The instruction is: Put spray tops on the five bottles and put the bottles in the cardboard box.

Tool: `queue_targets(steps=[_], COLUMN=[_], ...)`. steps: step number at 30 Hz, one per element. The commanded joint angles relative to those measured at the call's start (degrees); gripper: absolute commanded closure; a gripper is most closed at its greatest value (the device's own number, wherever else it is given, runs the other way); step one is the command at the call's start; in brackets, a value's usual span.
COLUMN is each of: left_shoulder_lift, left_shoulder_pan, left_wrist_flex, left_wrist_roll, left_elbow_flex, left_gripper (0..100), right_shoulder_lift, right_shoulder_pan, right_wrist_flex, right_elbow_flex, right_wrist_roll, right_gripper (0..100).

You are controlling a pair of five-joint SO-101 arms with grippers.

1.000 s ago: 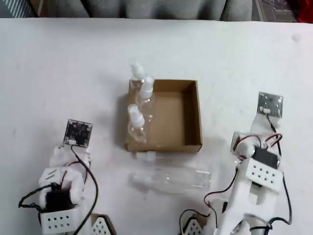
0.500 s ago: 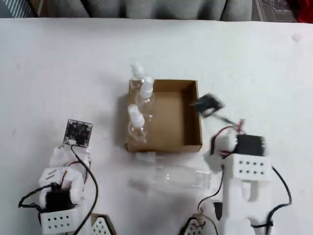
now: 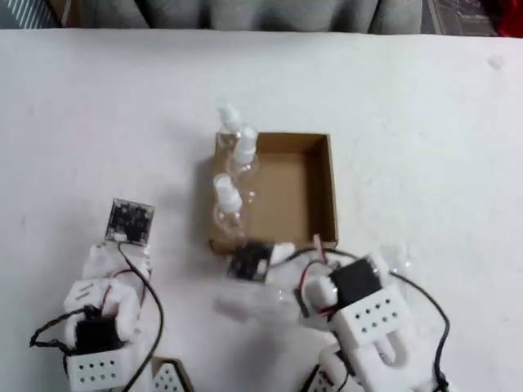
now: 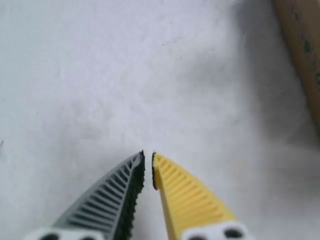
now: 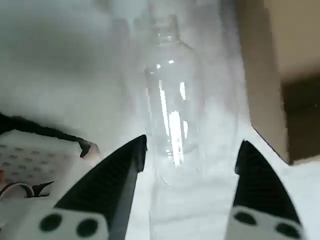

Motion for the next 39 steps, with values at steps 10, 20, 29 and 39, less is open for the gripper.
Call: queue_targets(steps=[10, 20, 29, 39], left_shoulder_lift=[-0.4, -0.4, -0.4, -0.4], left_shoulder_pan=[-0.5, -0.5, -0.5, -0.5], left_wrist_flex=[0.4, 0.4, 0.4, 0.4], left_wrist_roll=[-0.7, -0.7, -0.7, -0.7], left_elbow_flex=[0.0, 0.0, 0.0, 0.0], left_gripper=[98, 98, 98, 98], right_shoulder_lift=[-0.7, -0.7, -0.8, -1.2], right_shoulder_pan=[-12.1, -12.0, -1.9, 17.9], right_wrist_flex=[-7.5, -19.2, -21.6, -13.2], right_elbow_flex=[8.5, 16.2, 13.1, -1.6], right_wrist_roll=[4.3, 1.3, 1.2, -4.2], right_gripper=[74.7, 75.1, 95.8, 98.2])
